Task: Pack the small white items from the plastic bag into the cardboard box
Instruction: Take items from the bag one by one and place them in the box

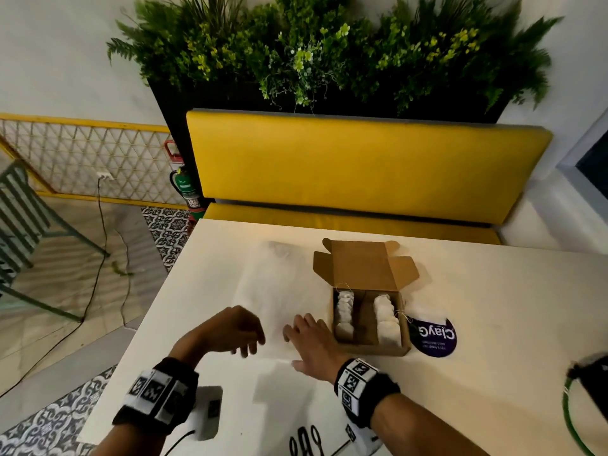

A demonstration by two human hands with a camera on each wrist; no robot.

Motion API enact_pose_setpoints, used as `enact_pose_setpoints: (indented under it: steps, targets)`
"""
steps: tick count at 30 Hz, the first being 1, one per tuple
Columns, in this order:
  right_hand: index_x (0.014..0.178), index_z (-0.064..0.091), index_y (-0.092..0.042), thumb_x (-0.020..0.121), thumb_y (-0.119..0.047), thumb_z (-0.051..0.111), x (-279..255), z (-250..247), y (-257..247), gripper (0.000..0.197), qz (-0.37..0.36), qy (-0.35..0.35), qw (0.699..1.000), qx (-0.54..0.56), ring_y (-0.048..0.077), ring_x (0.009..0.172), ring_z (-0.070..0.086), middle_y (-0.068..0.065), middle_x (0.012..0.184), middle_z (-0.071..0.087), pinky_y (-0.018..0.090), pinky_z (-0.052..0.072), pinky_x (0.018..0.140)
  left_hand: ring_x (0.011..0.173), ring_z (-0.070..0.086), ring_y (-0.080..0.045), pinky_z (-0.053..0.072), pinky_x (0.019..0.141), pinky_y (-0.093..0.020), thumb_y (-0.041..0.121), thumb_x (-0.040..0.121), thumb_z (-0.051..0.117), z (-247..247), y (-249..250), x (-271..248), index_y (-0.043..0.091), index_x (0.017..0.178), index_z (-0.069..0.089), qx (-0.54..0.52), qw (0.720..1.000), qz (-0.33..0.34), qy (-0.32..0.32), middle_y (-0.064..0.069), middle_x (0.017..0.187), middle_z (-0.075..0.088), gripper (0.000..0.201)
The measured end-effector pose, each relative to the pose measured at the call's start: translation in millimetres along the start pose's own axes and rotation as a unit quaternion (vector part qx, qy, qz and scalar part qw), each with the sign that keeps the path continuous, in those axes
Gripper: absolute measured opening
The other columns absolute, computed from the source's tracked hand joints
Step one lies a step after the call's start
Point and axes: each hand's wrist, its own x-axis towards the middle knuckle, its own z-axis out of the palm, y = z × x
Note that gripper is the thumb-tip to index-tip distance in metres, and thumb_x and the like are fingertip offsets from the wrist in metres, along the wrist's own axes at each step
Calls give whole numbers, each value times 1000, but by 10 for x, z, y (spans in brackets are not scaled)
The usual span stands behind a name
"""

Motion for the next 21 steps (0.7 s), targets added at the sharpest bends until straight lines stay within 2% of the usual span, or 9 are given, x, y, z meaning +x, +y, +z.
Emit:
enact_pose_setpoints:
  steps: [4,7,10,13,15,17,19,20,21]
  targets:
    - [107,54,-16,88,-22,52,52,-26,-60,20,9,28,999,33,30,107,50,7,110,56,45,42,84,77,71,-14,55,65,-23,6,80,50,131,-290,-143,16,93,74,-13,998,-19,-66,-2,83,74,29]
    - [102,57,-15,89,-21,48,123,-87,-135,16,21,60,997,43,29,102,54,7,103,60,44,45,78,92,65,-6,48,79,-11,8,83,51,245,-426,-123,16,112,69,57,996,7,-69,-1,108,71,35]
    - [97,56,-17,90,-25,43,174,-122,-198,17,48,114,989,84,28,96,55,4,96,59,41,46,72,125,51,-9,38,102,-15,13,93,49,370,-432,-38,20,138,48,109,993,29,-34,3,141,50,45]
    - [96,54,-19,93,-33,37,211,-233,-252,22,67,195,973,107,22,91,55,0,94,58,38,49,72,143,30,-16,17,116,-18,13,100,39,411,-289,44,12,148,34,151,983,90,54,-2,154,32,48]
    - [96,54,-19,96,-33,37,229,-354,-291,21,71,237,962,114,19,90,53,-1,95,58,37,48,74,142,31,-23,14,116,-19,9,100,36,373,-176,83,5,146,36,155,972,131,120,-9,153,33,46]
    - [98,53,-19,97,-31,37,233,-493,-358,20,75,264,954,122,19,92,52,-1,97,57,36,47,76,126,50,-36,33,113,-36,5,96,37,336,-109,159,-6,129,51,134,973,121,144,-22,135,53,38]
    - [101,53,-18,97,-29,37,227,-594,-435,19,72,280,950,115,19,93,52,0,100,55,35,48,77,93,64,-41,52,87,-48,8,91,37,276,-79,348,-9,100,64,113,977,96,152,-27,101,67,33]
    - [102,53,-18,97,-28,38,216,-634,-485,19,71,281,951,107,19,94,53,1,102,55,35,48,78,92,65,-39,52,84,-46,11,93,36,220,-8,409,-9,98,64,138,977,91,136,-28,100,67,36]
    - [104,53,-18,96,-28,38,196,-652,-534,20,67,279,952,105,19,95,53,1,105,55,34,49,78,105,62,-35,47,93,-42,13,97,35,206,39,441,-7,110,63,146,981,68,112,-25,113,65,37]
